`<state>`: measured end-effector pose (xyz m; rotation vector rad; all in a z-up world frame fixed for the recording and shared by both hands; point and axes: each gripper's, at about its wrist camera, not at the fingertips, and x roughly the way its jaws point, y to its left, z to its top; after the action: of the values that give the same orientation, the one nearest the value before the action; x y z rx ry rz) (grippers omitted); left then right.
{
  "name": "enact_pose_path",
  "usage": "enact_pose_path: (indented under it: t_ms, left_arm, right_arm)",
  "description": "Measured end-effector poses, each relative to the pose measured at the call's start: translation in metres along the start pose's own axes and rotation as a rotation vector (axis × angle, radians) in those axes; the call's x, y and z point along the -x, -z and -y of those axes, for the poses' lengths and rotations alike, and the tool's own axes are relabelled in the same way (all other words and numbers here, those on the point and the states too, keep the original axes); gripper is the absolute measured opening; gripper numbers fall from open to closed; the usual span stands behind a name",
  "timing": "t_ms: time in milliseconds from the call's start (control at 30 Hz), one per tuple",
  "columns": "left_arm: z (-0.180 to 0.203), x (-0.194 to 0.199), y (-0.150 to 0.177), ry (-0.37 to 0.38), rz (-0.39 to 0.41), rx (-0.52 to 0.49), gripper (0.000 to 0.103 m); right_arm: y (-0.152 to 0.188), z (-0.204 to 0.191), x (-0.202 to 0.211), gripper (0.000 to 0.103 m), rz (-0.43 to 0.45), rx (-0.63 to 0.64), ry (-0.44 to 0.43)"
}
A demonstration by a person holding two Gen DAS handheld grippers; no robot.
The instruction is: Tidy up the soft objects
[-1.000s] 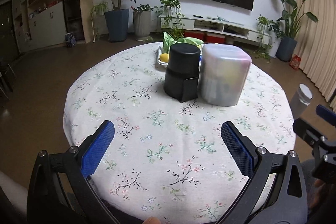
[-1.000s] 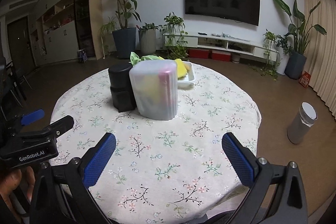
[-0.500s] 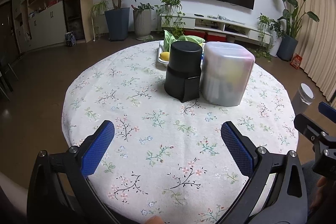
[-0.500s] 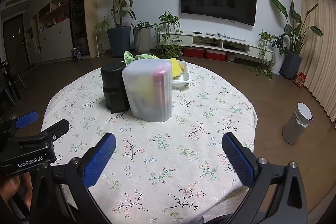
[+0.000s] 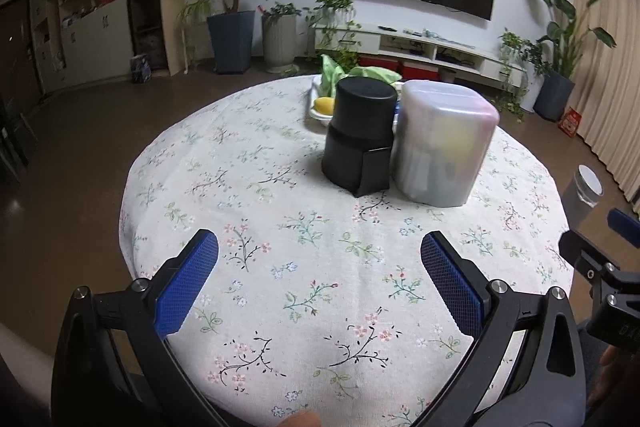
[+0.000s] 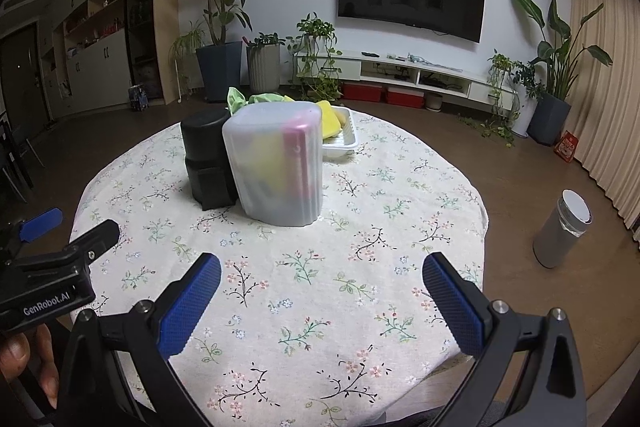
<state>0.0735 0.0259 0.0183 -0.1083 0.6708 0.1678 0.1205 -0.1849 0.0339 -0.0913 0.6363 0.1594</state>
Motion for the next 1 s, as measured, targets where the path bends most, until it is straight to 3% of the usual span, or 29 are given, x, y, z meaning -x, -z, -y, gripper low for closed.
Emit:
enact_pose_path:
  t_ms: [267, 1000]
  left_arm:
    - [0.0011, -0.0002, -0.0009, 0.041, 0.007, 0.009, 0.103]
    - [0.0074, -0.0009, -0.0021, 0.017, 0.008, -0.012, 0.103]
  right_arm:
    - [0.0004, 0.0019, -0.0065, 0.103, -0.019, -0.021, 0.009]
    - [-0.0017, -0.0007, -0.0063, 0.103, -0.021, -0.034, 0.023]
